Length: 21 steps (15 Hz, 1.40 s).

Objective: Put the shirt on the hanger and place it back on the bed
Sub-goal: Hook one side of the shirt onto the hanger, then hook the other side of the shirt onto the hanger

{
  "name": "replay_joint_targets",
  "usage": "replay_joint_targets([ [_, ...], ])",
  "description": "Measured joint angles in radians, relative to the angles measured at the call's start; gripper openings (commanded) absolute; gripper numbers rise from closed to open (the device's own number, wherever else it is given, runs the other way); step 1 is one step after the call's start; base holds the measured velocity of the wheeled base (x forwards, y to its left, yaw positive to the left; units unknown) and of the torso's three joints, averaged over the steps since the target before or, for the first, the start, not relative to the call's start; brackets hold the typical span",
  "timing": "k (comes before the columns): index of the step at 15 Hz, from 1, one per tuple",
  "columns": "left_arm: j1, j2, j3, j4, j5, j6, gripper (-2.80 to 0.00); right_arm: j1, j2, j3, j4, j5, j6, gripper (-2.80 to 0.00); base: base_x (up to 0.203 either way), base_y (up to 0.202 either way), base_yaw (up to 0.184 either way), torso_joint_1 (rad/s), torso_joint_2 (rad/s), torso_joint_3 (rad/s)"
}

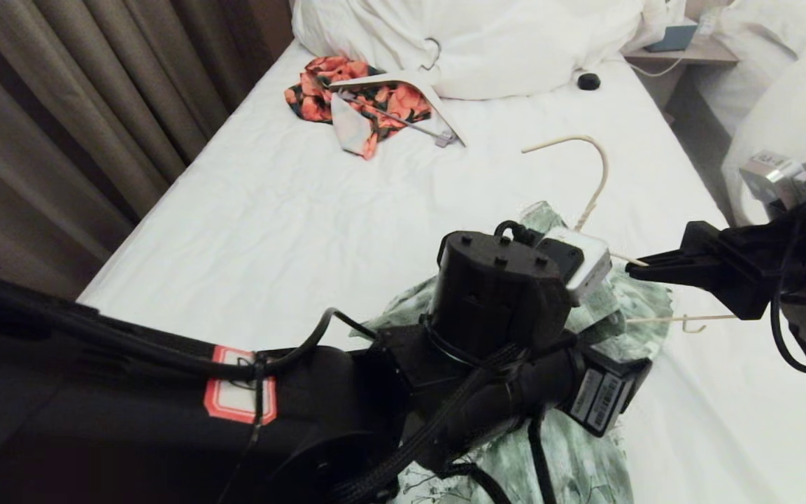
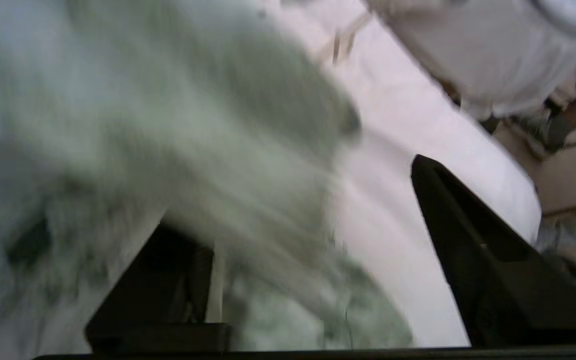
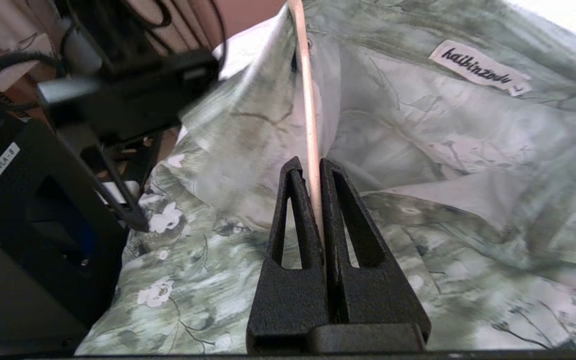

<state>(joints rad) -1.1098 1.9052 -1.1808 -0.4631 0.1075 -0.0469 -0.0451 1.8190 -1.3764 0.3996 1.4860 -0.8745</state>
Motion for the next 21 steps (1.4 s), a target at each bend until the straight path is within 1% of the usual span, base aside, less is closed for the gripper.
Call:
replay_joint_targets([
  [2,-0.005,-0.025,0.066,-0.01,0.004,-0.001,0.0,-0.004,-0.005,-0.004,0.0,0.0,0.0,-2.8,0.0,0.0,0.0,0.0,0.0,0.0],
  [3,-0.005,-0.035,0.093,-0.022,0.01,-0.001,-2.31,-0.006,-0.009,-0.005,0.0,0.0,0.0,-2.8,0.0,0.0,0.0,0.0,0.0,0.0],
  [4,-0.003,-0.047,0.126,-0.037,0.019,-0.001,-2.8,-0.006,-0.013,-0.005,0.0,0.0,0.0,-2.8,0.0,0.0,0.0,0.0,0.0,0.0],
  [5,-0.001,-0.06,0.16,-0.054,0.023,0.004,-2.8,-0.006,-0.017,-0.003,0.0,0.0,0.0,-2.8,0.0,0.0,0.0,0.0,0.0,0.0],
  [7,0.018,-0.103,0.238,-0.065,0.024,0.041,-2.8,-0.007,-0.024,-0.002,0.0,0.0,0.0,-2.8,0.0,0.0,0.0,0.0,0.0,0.0],
  [9,0.068,-0.176,0.317,-0.066,0.019,0.065,-2.8,-0.006,-0.027,-0.004,0.0,0.0,0.0,-2.8,0.0,0.0,0.0,0.0,0.0,0.0],
  [13,0.177,-0.383,0.443,-0.022,-0.004,0.076,-2.8,0.019,-0.025,-0.005,0.0,0.0,0.0,-2.8,0.0,0.0,0.0,0.0,0.0,0.0],
  [16,0.242,-0.531,0.49,0.03,-0.047,0.078,-2.8,0.083,-0.026,-0.003,0.001,0.0,0.003,-2.8,0.0,0.0,0.0,0.0,0.0,0.0],
  [19,0.3,-0.67,0.567,0.052,-0.054,0.076,-2.8,0.182,-0.031,-0.013,0.002,0.0,0.023,-2.8,0.0,0.0,0.0,0.0,0.0,0.0],
  [21,0.32,-0.768,0.608,0.066,-0.054,0.076,-2.8,0.242,-0.036,-0.031,0.003,0.0,0.037,-2.8,0.0,0.0,0.0,0.0,0.0,0.0],
])
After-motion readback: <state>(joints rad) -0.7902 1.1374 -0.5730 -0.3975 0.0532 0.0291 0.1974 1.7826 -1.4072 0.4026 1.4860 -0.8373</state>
